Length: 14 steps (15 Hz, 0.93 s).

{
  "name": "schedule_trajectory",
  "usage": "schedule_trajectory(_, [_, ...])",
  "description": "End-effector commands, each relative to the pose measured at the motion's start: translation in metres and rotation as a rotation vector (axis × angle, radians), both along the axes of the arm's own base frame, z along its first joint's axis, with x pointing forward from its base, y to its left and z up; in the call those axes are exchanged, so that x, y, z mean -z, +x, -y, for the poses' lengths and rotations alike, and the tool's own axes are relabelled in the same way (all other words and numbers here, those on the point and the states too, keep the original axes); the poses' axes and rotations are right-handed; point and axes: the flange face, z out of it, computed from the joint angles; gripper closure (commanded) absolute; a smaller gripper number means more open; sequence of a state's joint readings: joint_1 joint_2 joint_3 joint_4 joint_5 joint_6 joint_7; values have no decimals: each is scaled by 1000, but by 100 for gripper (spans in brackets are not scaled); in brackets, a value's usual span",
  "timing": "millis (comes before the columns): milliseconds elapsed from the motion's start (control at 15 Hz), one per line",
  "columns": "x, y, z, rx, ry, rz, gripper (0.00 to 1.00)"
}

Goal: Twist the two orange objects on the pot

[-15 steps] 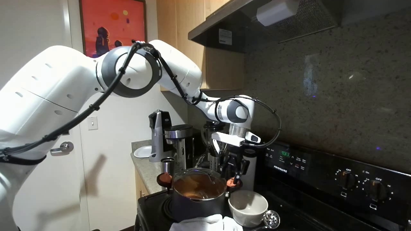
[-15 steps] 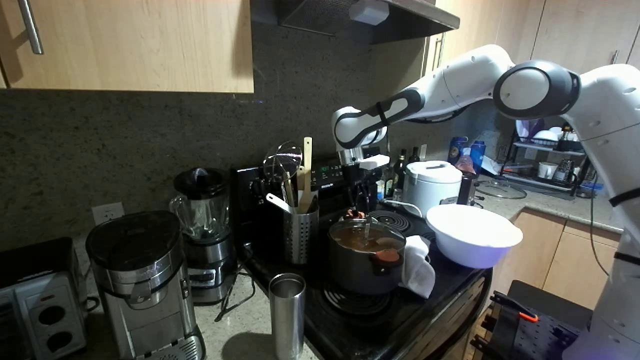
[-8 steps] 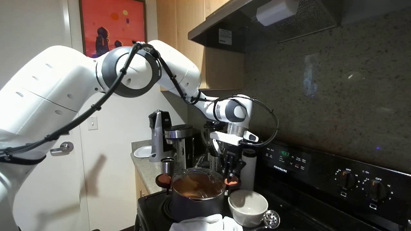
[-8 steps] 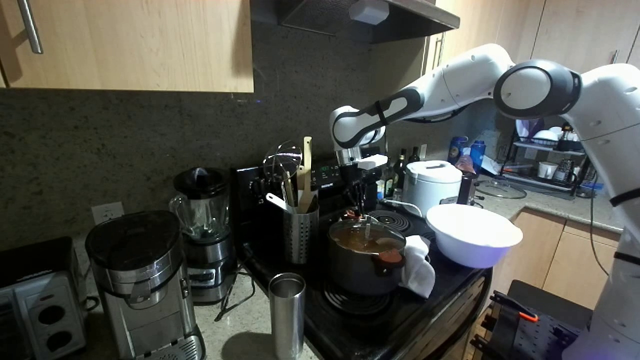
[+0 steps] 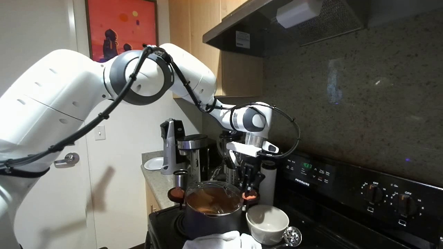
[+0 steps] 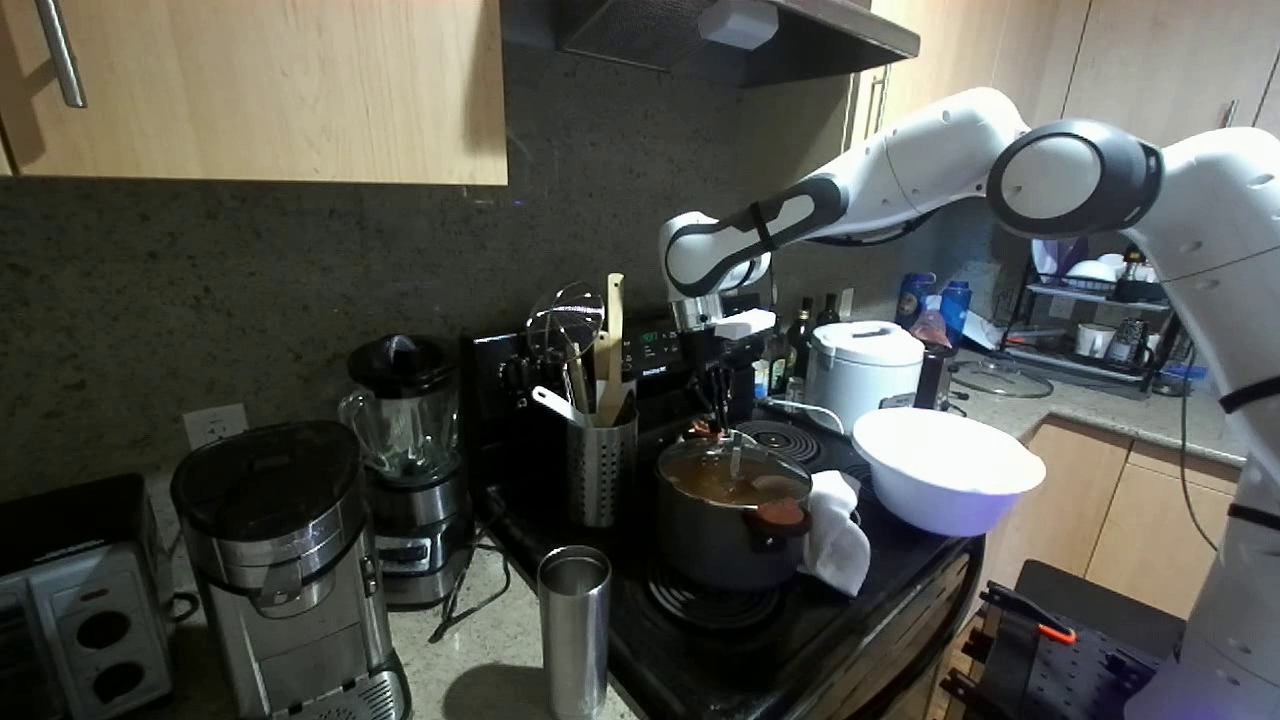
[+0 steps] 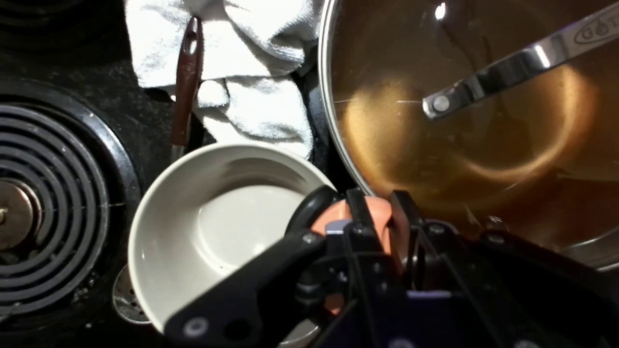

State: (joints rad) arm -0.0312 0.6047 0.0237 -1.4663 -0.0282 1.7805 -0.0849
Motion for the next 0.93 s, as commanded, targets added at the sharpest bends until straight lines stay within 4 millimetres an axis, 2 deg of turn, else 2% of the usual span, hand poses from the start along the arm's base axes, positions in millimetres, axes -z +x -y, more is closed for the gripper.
schedule_trajectory(0, [-4, -10, -1, 83, -3, -19, 90])
schedule_trajectory(467, [-6, -16, 3, 323, -30, -33, 90])
schedule_trajectory(867, [-11, -16, -4, 499, -43, -28, 90])
